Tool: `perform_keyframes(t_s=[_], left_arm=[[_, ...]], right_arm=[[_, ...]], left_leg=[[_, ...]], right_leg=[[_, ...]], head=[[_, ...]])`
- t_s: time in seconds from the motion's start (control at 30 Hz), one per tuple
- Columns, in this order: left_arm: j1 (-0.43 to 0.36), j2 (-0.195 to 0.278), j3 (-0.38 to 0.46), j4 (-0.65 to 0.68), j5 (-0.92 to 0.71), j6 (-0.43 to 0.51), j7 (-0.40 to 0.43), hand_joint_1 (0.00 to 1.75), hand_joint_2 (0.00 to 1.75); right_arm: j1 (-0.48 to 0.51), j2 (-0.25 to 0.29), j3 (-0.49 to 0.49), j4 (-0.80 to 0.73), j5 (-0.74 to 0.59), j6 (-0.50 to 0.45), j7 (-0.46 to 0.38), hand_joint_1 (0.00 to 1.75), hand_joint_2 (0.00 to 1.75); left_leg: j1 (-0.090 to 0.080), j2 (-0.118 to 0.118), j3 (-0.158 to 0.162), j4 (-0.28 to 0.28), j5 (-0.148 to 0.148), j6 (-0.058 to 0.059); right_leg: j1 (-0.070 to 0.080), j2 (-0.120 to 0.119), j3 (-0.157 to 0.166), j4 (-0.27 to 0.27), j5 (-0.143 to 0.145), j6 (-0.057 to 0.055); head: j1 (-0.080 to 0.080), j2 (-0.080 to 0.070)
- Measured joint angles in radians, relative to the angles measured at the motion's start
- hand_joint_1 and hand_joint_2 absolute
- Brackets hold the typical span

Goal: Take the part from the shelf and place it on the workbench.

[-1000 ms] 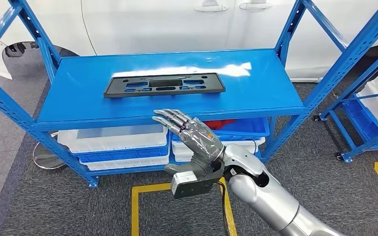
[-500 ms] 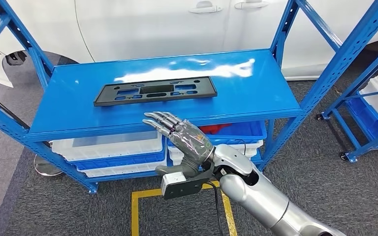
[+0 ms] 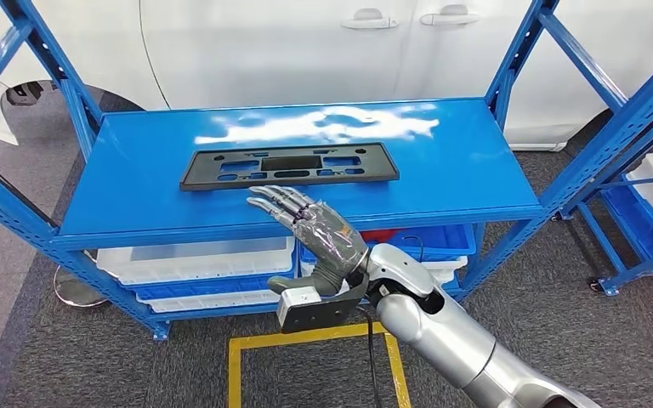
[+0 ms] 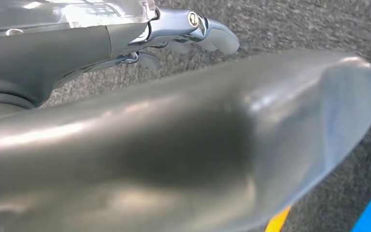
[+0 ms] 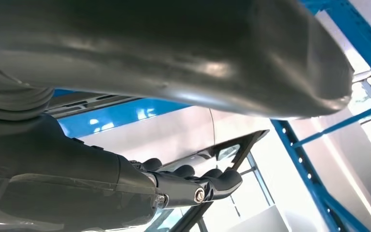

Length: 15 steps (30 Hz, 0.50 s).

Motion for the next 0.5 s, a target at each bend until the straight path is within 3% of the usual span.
perform_keyframes(t_s=[0.03, 0.1, 0.17, 0.23, 0.33, 0.4, 0.47, 0.5], left_arm=[[0.001, 0.000, 0.001, 0.000, -0.001, 0.000, 0.000, 0.00, 0.00], [0.003, -0.001, 0.002, 0.000, -0.002, 0.002, 0.000, 0.00, 0.00], [0.002, -0.004, 0.002, 0.001, -0.003, 0.004, 0.000, 0.00, 0.00], [0.003, -0.007, 0.003, 0.001, -0.005, 0.006, 0.000, 0.00, 0.00], [0.005, -0.008, 0.004, 0.002, -0.010, 0.010, 0.000, 0.00, 0.00], [0.004, -0.009, 0.004, 0.002, -0.014, 0.012, 0.000, 0.00, 0.00], [0.005, -0.009, 0.005, 0.002, -0.017, 0.014, -0.001, 0.00, 0.00], [0.006, -0.009, 0.005, 0.002, -0.020, 0.014, -0.002, 0.00, 0.00]], right_arm=[[0.000, 0.000, -0.003, 0.002, -0.010, -0.017, 0.002, 0.00, 0.00], [0.001, 0.002, -0.019, 0.002, -0.044, -0.057, 0.004, 0.00, 0.00], [0.004, 0.003, -0.049, -0.002, -0.098, -0.100, -0.005, 0.00, 0.00], [0.016, 0.005, -0.091, -0.017, -0.169, -0.135, -0.024, 0.00, 0.00], [0.042, 0.006, -0.163, -0.058, -0.251, -0.156, -0.051, 0.00, 0.00], [0.055, 0.006, -0.197, -0.084, -0.269, -0.159, -0.059, 0.00, 0.00], [0.075, 0.006, -0.224, -0.106, -0.278, -0.160, -0.061, 0.00, 0.00], [0.087, 0.006, -0.236, -0.115, -0.281, -0.161, -0.061, 0.00, 0.00]], left_leg=[[-0.002, -0.001, 0.007, 0.000, -0.005, 0.000], [-0.006, -0.002, 0.026, -0.001, -0.018, -0.002], [-0.009, -0.002, 0.039, -0.002, -0.030, -0.007], [-0.010, -0.002, 0.045, -0.001, -0.033, -0.018], [-0.011, 0.000, 0.046, 0.032, -0.043, -0.033], [-0.007, 0.000, 0.001, 0.121, -0.085, -0.039], [-0.003, 0.001, -0.076, 0.241, -0.135, -0.047], [-0.002, 0.001, -0.105, 0.279, -0.146, -0.051]], right_leg=[[0.000, 0.000, -0.005, -0.014, 0.023, -0.003], [0.006, 0.000, 0.037, -0.144, 0.115, -0.018], [0.014, -0.001, 0.083, -0.262, 0.160, -0.035], [0.019, -0.002, 0.095, -0.293, 0.156, -0.044], [0.011, -0.001, 0.123, -0.310, 0.162, -0.053], [0.007, -0.001, 0.142, -0.318, 0.155, -0.058], [0.006, -0.001, 0.151, -0.317, 0.144, -0.059], [0.007, 0.000, 0.155, -0.316, 0.139, -0.059]], head=[[0.000, 0.000], [0.000, 0.000], [-0.002, 0.000], [-0.004, 0.000], [-0.005, 0.000], [-0.008, 0.000], [-0.011, 0.000], [-0.010, 0.000]])
